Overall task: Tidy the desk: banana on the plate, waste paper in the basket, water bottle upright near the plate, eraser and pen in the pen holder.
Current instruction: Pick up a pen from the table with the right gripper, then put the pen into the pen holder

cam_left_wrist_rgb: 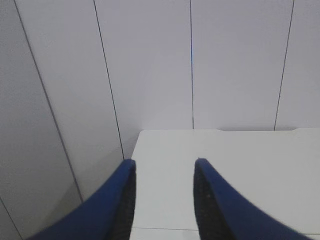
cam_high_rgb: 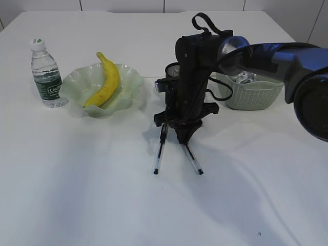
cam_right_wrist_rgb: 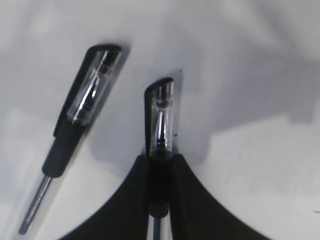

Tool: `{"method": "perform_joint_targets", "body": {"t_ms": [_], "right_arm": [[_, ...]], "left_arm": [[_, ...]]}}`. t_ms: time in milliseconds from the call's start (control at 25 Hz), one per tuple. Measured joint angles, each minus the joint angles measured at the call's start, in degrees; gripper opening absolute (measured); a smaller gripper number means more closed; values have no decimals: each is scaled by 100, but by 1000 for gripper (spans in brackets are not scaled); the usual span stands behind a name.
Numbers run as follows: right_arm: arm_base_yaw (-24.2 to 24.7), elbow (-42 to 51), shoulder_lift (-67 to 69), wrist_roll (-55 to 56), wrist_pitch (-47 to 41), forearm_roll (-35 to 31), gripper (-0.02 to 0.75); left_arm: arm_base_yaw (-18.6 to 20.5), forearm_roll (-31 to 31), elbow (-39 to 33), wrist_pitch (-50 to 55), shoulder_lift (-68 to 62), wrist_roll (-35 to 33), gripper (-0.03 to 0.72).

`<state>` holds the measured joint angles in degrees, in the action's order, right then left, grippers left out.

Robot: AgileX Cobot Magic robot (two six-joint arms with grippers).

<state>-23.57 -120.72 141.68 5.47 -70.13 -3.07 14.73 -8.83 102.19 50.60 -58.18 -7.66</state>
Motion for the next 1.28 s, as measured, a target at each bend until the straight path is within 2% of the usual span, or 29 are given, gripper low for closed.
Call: {"method": "perform_joint_targets", "body": {"t_ms": [160, 400, 800, 960, 1280], "right_arm": [[0, -219, 14, 0, 0, 25, 62], [0, -1064, 14, 0, 0, 36, 62], [0, -2282, 14, 0, -83, 704, 62], [35, -2441, 14, 0, 112, 1034, 62], [111, -2442, 14, 0, 602, 1138, 62]], "left_arm": [[0, 0, 0, 0, 0, 0, 263], [0, 0, 0, 0, 0, 0, 263], [0, 0, 0, 0, 0, 0, 263], [0, 0, 0, 0, 0, 0, 263], [0, 49, 0, 0, -68, 0, 262]]}}
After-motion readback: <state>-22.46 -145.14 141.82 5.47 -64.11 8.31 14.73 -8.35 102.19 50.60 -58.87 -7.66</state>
